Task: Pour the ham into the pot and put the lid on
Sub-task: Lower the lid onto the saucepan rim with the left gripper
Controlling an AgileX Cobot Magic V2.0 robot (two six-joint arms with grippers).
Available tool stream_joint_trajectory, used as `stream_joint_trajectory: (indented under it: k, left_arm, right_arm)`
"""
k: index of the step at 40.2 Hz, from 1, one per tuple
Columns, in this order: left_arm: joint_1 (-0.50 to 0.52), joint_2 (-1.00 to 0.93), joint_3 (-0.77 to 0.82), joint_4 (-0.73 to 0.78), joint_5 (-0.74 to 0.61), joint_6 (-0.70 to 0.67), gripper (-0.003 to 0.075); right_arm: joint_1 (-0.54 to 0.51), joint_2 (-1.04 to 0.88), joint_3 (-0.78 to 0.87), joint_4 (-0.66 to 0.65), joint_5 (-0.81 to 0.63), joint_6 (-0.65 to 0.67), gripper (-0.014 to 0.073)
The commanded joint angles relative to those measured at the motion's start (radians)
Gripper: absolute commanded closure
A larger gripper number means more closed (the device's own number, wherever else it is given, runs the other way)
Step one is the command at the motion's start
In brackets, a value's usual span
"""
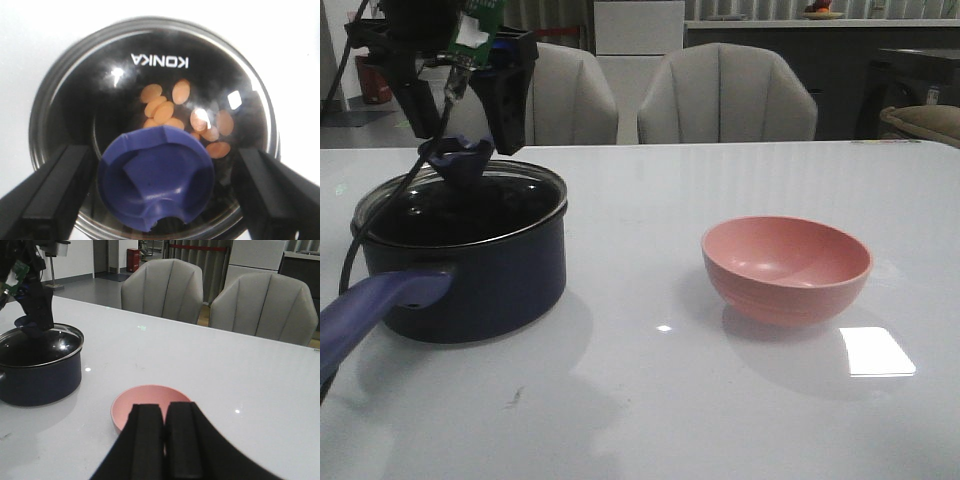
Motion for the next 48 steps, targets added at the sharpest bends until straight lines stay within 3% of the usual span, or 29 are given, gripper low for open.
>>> stream_joint_trajectory:
  k: [1,10,18,30,48]
  left_arm:
    - [-0.006,-0.063,-0.052,-0.007,0.033,-0.008,0.0134]
    - [-0.006,-0.165,-0.037,-0.031,0.033,-0.008,0.0137]
    - [-0.006,-0.338,0.075,0.0,0.024,0.017,0.0137]
    - [-0.006,-0.65,0.38,0.02,-0.133,0.017,0.0137]
    - [-0.006,-1.206,0.887,0.022,-0.5,0.017,0.0137]
  right_arm:
    - [0.001,0.009,-0.028,0.006,-0.07,-0.006,0.0435]
    - [0.001,0.009,-0.028,0.006,-0.07,-0.006,0.0435]
    - [0.001,0.009,-0.028,0.006,-0.07,-0.006,0.0435]
    - [0.001,0.009,-0.028,0.006,-0.07,-0.006,0.0435]
    - [0.001,0.009,-0.028,0.006,-0.07,-0.006,0.0435]
